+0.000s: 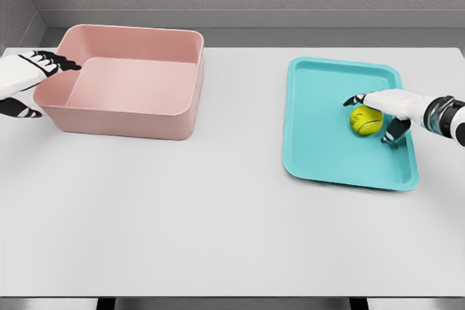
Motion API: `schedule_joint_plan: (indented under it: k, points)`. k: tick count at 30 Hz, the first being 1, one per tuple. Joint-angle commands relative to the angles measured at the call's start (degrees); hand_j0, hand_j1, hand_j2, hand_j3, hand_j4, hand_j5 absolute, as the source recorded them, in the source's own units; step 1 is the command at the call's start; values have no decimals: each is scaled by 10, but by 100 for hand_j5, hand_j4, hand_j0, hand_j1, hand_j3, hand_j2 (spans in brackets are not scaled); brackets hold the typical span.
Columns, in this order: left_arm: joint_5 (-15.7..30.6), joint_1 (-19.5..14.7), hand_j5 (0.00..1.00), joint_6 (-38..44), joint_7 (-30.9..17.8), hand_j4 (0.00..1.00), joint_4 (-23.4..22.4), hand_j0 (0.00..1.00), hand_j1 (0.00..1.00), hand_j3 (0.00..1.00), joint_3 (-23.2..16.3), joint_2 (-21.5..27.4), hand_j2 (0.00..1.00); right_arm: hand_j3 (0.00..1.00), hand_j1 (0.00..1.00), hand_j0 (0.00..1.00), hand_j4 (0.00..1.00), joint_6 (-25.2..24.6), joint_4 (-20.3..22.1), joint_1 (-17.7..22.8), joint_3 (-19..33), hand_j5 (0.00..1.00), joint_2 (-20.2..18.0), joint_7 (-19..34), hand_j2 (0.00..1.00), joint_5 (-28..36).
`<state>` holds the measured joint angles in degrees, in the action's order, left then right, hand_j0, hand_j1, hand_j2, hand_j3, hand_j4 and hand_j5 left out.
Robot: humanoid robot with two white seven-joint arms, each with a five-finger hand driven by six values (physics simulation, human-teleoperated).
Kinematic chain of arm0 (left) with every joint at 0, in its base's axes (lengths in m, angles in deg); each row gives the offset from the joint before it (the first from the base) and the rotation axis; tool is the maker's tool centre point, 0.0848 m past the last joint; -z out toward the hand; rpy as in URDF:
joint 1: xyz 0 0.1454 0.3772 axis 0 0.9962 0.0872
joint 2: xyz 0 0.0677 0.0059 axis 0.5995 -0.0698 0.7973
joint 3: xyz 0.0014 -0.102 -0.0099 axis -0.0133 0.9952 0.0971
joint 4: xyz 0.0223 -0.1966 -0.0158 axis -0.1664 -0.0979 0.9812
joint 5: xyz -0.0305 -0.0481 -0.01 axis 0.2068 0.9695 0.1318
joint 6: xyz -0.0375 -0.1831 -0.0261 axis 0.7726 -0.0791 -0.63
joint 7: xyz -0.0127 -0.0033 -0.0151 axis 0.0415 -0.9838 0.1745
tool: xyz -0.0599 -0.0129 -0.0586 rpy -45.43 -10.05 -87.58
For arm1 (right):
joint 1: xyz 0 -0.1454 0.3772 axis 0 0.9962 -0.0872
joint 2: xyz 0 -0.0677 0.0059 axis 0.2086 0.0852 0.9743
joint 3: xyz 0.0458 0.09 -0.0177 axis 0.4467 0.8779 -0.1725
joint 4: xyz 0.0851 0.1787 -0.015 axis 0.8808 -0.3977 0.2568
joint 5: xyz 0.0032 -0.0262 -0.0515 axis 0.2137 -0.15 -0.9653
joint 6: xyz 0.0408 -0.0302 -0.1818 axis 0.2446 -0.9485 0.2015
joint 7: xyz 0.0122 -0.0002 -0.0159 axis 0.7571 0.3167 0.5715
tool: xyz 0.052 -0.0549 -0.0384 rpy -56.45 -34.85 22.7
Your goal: Put the tennis from the blue tray into the pink basket with both arms
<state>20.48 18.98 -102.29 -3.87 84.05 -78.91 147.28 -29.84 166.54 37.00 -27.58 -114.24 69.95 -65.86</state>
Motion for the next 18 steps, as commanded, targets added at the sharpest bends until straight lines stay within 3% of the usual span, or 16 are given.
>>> schedule_joint_plan:
  k: [1,3,6,18]
  points:
    - [3,0,100,1,0,100,5,100,100,100,1,7,100,67,67,67,67,1,1,0,0,67,-1,0,67,0]
    - [3,1,100,1,0,100,13,100,100,100,0,8,100,60,60,60,60,1,1,0,-1,60,-1,1,60,0]
    - [3,1,100,1,0,100,14,100,100,100,0,8,100,57,57,57,57,1,1,0,-4,57,-1,1,57,0]
    - [3,1,100,1,0,100,14,100,100,100,2,8,100,57,57,57,57,1,13,-4,4,57,-7,-1,57,-1]
